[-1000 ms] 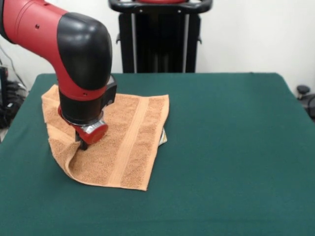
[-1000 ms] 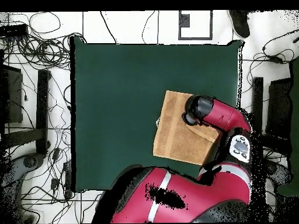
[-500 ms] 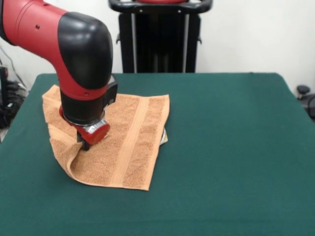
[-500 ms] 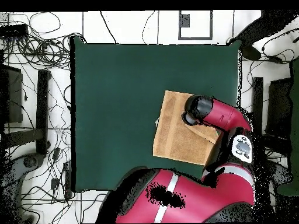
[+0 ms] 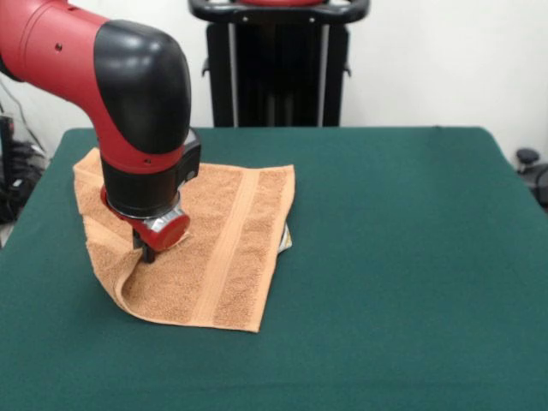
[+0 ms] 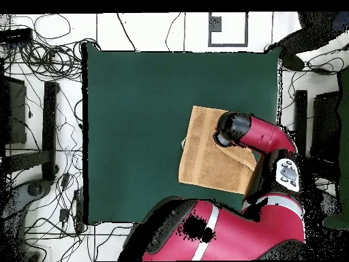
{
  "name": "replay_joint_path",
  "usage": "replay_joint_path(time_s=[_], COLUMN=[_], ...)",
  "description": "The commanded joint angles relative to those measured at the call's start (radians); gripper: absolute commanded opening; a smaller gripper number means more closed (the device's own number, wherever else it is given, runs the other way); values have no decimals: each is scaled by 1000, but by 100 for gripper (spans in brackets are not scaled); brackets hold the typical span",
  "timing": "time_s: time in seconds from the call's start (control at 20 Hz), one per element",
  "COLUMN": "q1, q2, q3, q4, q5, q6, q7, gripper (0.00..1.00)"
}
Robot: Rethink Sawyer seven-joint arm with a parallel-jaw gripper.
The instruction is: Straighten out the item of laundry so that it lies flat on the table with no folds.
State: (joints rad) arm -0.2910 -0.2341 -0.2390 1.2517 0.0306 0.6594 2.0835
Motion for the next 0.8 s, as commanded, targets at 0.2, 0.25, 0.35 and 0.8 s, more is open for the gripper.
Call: replay_joint_path(time_s=[0.2, 0.25, 0.35, 0.8], q1=[-3, -7, -11, -32], q2=[115, 117, 120, 110], q3=[290, 296, 305, 342], q4=[5, 1, -6, -16], q5=[-39, -44, -55, -109], q6=[-52, -49, -49, 2], q7=[-117, -125, -138, -163], gripper=[0, 0, 0, 0])
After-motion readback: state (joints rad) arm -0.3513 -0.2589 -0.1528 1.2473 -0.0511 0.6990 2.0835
